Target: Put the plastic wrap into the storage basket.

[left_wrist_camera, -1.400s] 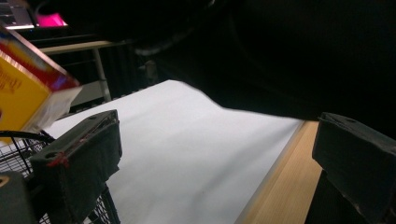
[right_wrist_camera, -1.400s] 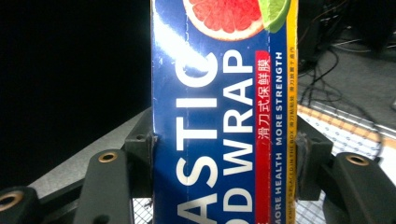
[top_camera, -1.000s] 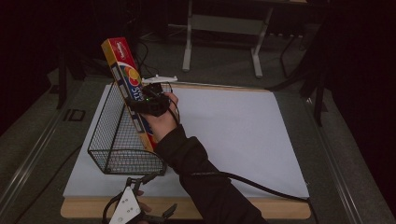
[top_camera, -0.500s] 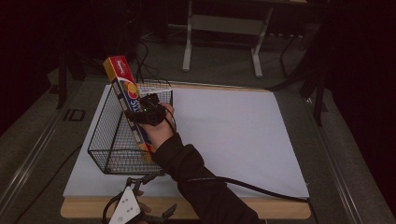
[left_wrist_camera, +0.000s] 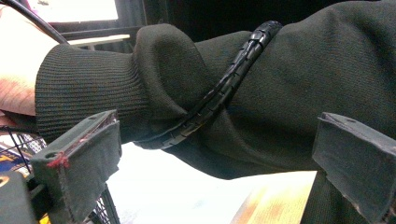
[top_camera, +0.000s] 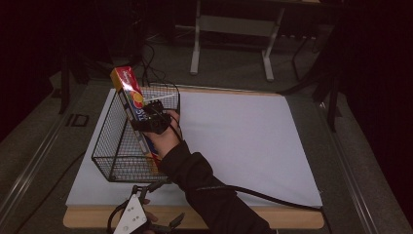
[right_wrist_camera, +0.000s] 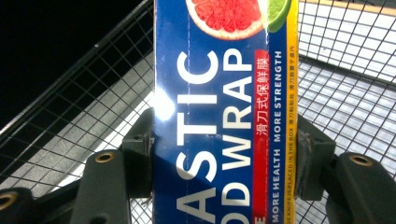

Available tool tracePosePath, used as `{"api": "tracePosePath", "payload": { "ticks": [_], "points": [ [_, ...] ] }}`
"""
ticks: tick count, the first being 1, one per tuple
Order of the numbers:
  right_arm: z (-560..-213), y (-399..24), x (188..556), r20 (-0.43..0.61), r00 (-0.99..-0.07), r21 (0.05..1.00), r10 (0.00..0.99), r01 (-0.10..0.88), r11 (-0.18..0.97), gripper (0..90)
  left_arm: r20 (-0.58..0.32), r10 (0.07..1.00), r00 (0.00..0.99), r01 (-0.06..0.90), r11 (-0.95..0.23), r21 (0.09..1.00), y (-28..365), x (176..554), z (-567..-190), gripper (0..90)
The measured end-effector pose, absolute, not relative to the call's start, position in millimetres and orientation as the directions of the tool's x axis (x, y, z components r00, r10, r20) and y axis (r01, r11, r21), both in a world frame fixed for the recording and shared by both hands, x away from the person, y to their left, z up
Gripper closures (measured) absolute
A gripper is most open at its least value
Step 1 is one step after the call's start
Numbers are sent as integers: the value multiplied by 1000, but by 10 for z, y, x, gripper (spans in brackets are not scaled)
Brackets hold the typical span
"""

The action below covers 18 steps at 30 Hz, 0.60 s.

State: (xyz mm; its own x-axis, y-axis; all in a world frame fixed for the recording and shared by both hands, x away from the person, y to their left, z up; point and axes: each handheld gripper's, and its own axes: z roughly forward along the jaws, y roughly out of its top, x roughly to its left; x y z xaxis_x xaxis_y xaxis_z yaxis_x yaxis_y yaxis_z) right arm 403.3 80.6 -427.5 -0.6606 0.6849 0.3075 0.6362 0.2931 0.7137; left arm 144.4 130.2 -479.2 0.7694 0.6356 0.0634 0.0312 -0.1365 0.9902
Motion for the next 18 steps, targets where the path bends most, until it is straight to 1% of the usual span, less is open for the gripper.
{"api": "tracePosePath", "payload": {
  "ticks": [8, 13, 16, 18],
  "points": [
    [-4374, 840, 4088, 313, -639, 664, 703, 676, 319, 370, 63, 634, 771, 31, -137, 990, 1305, 1444, -4792, 20],
    [-4347, 788, 4107, 308, -634, 655, 709, 682, 326, 346, 66, 631, 773, 31, -141, 989, 1292, 1444, -4794, 20],
    [-4297, 725, 4115, 319, -646, 668, 693, 672, 318, 338, 65, 631, 773, 32, -141, 989, 1288, 1450, -4795, 20],
    [-4213, 709, 4093, 305, -663, 686, 684, 651, 325, 321, 65, 632, 773, 35, -144, 989, 1285, 1456, -4798, 20]
  ]
}}
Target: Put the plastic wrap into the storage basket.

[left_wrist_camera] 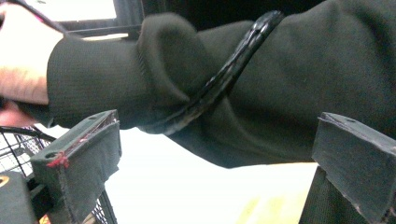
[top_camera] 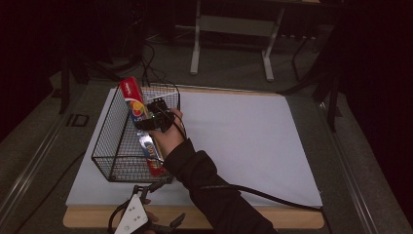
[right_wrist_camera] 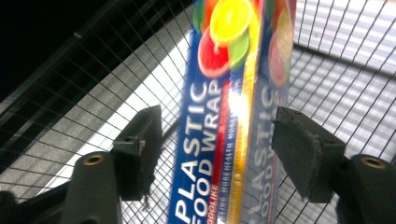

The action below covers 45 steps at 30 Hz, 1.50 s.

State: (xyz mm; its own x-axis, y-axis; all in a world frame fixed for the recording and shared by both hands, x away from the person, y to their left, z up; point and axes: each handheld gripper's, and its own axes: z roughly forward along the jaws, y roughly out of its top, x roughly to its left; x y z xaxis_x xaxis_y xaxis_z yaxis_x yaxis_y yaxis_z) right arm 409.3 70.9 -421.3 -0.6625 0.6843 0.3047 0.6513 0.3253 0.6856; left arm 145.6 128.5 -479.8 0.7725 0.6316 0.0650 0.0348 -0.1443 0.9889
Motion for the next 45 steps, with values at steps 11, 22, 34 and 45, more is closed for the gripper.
{"api": "tracePosePath", "payload": {
  "ticks": [11, 22, 34, 45],
  "points": [
    [-3974, 553, 3972, 262, -746, 734, 612, 566, 376, 178, 62, 632, 772, 39, -145, 989, 1272, 1464, -4805, 20],
    [-3986, 250, 3938, 204, -776, 758, 597, 511, 405, 147, 62, 629, 775, 42, -149, 988, 1249, 1479, -4811, 20],
    [-3910, -196, 3915, 170, -773, 787, 611, 480, 389, 147, 58, 627, 776, 51, -155, 987, 1228, 1496, -4827, 20],
    [-3893, -757, 3843, 138, -752, 801, 645, 468, 374, 149, 59, 628, 776, 52, -157, 986, 1223, 1504, -4828, 20]
  ]
}}
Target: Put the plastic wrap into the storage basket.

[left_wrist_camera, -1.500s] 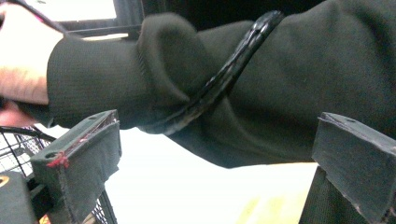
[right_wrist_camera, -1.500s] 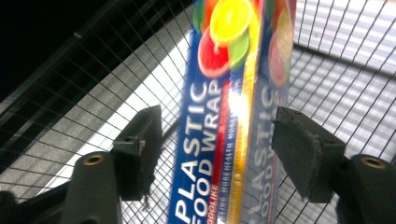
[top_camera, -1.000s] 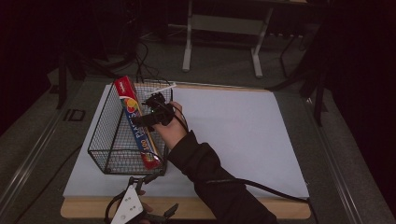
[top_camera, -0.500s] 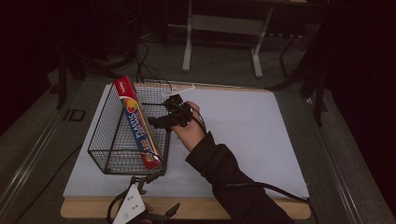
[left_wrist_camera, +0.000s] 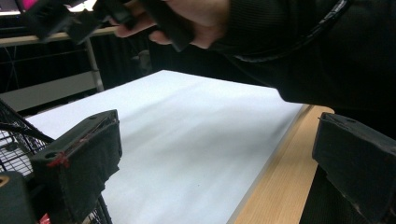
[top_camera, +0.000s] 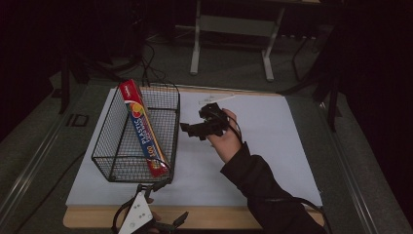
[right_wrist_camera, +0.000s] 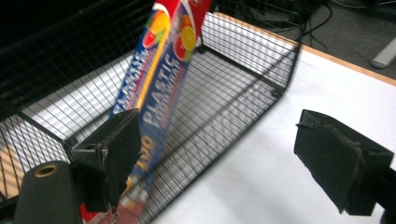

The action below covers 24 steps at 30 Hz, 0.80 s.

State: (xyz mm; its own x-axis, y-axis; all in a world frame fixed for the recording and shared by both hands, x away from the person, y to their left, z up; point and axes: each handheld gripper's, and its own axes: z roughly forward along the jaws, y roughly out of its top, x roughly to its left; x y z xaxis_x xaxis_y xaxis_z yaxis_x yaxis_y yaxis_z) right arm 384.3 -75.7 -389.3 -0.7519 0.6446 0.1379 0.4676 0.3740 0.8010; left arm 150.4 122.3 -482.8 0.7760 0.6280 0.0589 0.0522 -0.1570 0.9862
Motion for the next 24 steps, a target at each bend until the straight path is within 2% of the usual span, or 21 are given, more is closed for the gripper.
{"api": "tracePosePath", "payload": {
  "ticks": [24],
  "points": [
    [-4392, -1726, 3578, 165, -696, 790, 699, 517, 329, 152, 58, 625, 778, 56, -160, 986, 1198, 1520, -4837, 20]
  ]
}}
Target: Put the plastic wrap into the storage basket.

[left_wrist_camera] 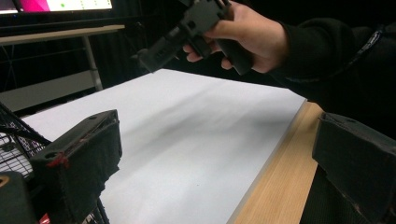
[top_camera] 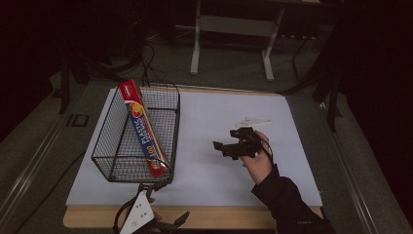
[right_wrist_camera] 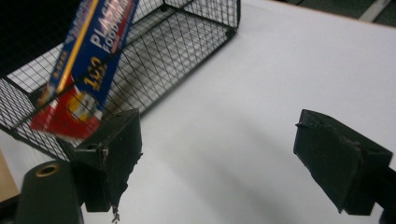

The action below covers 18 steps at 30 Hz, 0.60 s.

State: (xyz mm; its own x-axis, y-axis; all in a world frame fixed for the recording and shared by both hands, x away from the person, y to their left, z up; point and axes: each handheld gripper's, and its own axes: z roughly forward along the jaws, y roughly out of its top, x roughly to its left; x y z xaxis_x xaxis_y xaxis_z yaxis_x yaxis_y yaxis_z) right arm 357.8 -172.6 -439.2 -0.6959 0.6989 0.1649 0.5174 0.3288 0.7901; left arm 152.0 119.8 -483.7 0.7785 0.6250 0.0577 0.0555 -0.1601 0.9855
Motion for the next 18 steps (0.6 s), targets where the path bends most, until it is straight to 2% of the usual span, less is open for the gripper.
{"api": "tracePosePath", "payload": {
  "ticks": [18],
  "points": [
    [-4611, -2148, 3355, 145, -686, 789, 713, 515, 335, 153, 62, 623, 779, 55, -167, 984, 1189, 1521, -4838, 20]
  ]
}}
